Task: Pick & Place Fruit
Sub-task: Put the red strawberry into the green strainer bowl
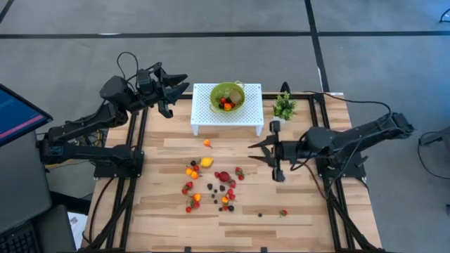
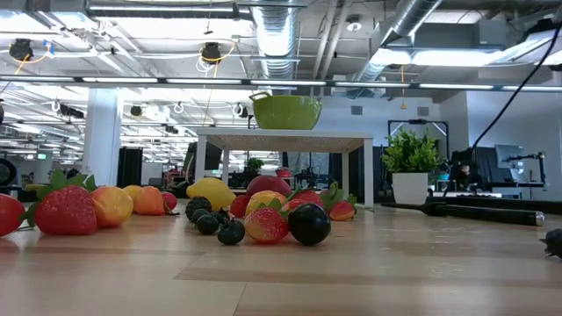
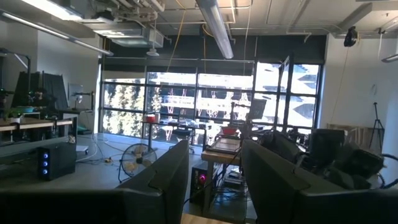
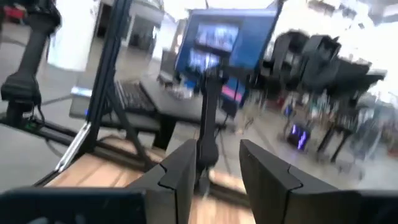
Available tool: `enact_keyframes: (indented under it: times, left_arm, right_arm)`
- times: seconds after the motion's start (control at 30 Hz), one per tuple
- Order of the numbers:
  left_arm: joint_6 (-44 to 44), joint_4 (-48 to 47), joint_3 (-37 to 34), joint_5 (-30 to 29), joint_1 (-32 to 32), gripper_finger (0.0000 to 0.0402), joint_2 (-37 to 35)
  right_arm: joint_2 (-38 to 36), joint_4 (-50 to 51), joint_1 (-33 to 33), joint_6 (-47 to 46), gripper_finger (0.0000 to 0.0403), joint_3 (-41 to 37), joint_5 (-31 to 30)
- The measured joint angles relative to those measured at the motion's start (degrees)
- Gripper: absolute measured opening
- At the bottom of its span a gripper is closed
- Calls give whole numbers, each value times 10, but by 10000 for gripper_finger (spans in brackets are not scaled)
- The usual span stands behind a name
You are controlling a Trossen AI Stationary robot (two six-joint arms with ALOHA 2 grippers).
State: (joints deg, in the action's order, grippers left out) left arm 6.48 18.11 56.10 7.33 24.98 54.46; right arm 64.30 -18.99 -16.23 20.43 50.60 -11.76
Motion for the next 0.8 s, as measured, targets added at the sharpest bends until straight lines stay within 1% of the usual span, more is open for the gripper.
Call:
enact_keyframes:
  times: [0.17,0.37,0.43,0.6,0.8]
  left_arm:
    - [0,0,0,0,0,142,0]
    - [0,0,0,0,0,142,0]
    - [0,0,0,0,0,142,0]
    - [0,0,0,0,0,142,0]
    - [0,0,0,0,0,142,0]
  right_arm:
    - [41,161,-23,-67,117,71,-45]
    - [94,375,-53,-211,117,152,-48]
    - [111,426,-68,-258,117,173,-49]
    - [146,527,-119,-356,117,200,-48]
    - [186,650,-191,-431,117,204,-48]
